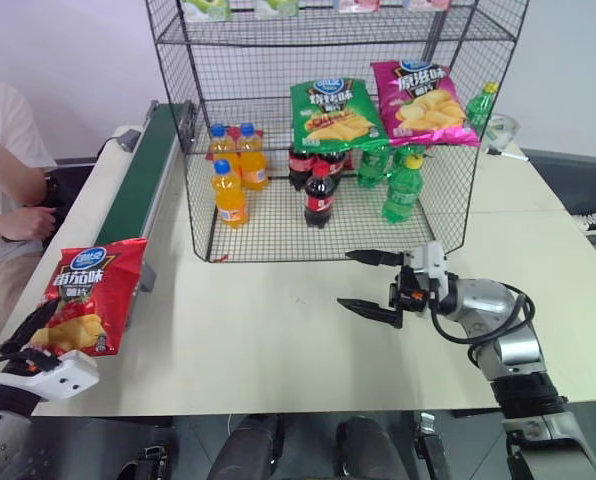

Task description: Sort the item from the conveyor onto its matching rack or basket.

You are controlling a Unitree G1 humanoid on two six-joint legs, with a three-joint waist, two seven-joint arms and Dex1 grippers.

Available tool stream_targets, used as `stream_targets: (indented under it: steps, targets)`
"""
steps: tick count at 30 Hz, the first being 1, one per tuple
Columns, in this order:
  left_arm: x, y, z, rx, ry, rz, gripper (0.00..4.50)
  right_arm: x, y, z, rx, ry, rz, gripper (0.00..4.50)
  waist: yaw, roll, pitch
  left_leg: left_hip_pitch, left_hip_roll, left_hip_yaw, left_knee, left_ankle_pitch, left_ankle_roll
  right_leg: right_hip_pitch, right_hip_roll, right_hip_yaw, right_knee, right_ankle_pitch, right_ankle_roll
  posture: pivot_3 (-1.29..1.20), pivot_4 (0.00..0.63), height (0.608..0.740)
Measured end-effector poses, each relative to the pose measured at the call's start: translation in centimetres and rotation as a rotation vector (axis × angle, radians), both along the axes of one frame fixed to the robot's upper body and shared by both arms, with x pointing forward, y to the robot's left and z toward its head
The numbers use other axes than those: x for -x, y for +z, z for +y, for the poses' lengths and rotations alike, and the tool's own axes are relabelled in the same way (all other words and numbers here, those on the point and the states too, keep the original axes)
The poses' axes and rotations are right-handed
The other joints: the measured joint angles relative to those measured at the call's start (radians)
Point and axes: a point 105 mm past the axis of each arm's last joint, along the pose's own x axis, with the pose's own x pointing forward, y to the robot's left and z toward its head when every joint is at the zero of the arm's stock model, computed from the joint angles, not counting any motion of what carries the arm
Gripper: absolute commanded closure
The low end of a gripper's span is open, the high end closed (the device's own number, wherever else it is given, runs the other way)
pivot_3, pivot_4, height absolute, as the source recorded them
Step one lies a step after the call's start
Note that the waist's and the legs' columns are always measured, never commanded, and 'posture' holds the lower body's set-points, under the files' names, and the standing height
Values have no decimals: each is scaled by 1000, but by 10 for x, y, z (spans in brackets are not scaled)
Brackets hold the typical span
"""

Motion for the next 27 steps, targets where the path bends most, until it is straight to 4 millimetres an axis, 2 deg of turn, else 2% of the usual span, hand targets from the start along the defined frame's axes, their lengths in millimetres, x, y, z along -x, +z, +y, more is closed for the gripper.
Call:
stream_targets:
  steps: [5, 6, 16, 21, 25, 27]
  targets:
    - [-1, 0, -1, 15, -1, -2, 4089, 0, -1, 0, 1, -1, 3, 0, 0, 0, 0, 0, 0, 0, 0, 0, 0, 0, 0, 0, 0, 0, 0, 0, 150, 740]
    - [-1, 1, -2, 14, -3, -5, 4469, 0, -1, 0, 1, -1, 4, 0, 0, 0, 0, 0, 0, 0, 0, 0, 0, 0, 0, 0, 0, 0, 0, 0, 150, 740]
    - [-3, 11, -8, 14, -11, -54, 4469, -4, 5, -8, -18, -56, -27, 0, 1, 0, 0, 0, 0, 0, 0, 0, 0, 0, 0, 0, 1, 0, 0, 0, 150, 740]
    - [-2, 40, -20, -17, -52, -135, 4469, -11, 15, -23, -82, -175, -72, 0, 1, -1, 0, 0, 0, 0, 0, 0, 0, 0, 0, 0, 1, 0, 0, 0, 150, 740]
    - [2, 76, -47, -53, -157, -216, 4469, -3, 10, -27, -106, -219, -67, 0, 1, 0, 0, 1, 0, 1, 0, 0, 0, 1, -1, 1, 1, 0, 0, 0, 150, 740]
    - [0, 88, -61, -56, -199, -245, 4469, -2, 9, -28, -111, -231, -63, 0, 1, 0, 0, 1, 0, 1, 0, 0, 0, 1, -1, 1, 1, 0, 0, 0, 150, 740]
